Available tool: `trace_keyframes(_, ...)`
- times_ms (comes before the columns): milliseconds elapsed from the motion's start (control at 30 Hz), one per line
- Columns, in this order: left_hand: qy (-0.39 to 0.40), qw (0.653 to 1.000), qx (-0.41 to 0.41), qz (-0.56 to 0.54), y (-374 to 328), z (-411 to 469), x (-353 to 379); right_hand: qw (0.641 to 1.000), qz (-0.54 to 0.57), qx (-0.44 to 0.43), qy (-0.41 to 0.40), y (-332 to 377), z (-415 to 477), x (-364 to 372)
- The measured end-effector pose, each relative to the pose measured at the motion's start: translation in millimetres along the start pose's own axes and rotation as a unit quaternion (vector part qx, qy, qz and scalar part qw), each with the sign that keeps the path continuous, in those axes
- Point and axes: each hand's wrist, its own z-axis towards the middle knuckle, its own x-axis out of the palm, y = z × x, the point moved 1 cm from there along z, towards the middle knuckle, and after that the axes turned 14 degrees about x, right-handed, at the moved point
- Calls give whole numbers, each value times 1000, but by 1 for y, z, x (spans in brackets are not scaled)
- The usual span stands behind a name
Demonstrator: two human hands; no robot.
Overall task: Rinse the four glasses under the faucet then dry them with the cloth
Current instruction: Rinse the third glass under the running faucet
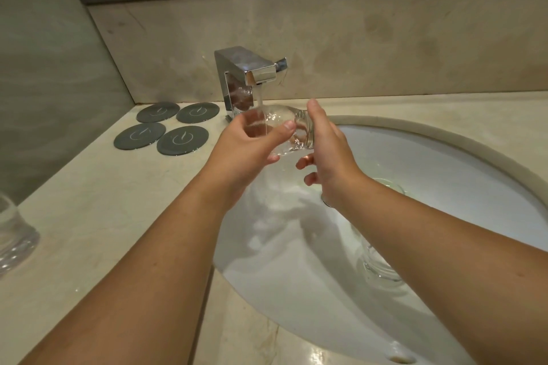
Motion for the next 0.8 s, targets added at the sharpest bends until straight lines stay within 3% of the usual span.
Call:
trace_keyframes(133, 20, 999, 27, 15, 0, 0, 1, 998, -24, 55, 10, -1, 1, -1)
trace_keyframes(333, 44, 999, 14, -4, -1, -1, 5, 999, 19, 23, 13, -3, 6, 0)
trace_keyframes(533, -4, 999, -51, 1, -5, -3, 4, 999, 46, -7, 17, -4, 8, 0)
trace_keyframes(800, -15, 1000, 2, 17, -3, 2, 2, 999, -1, 39, 14, -2, 6, 1)
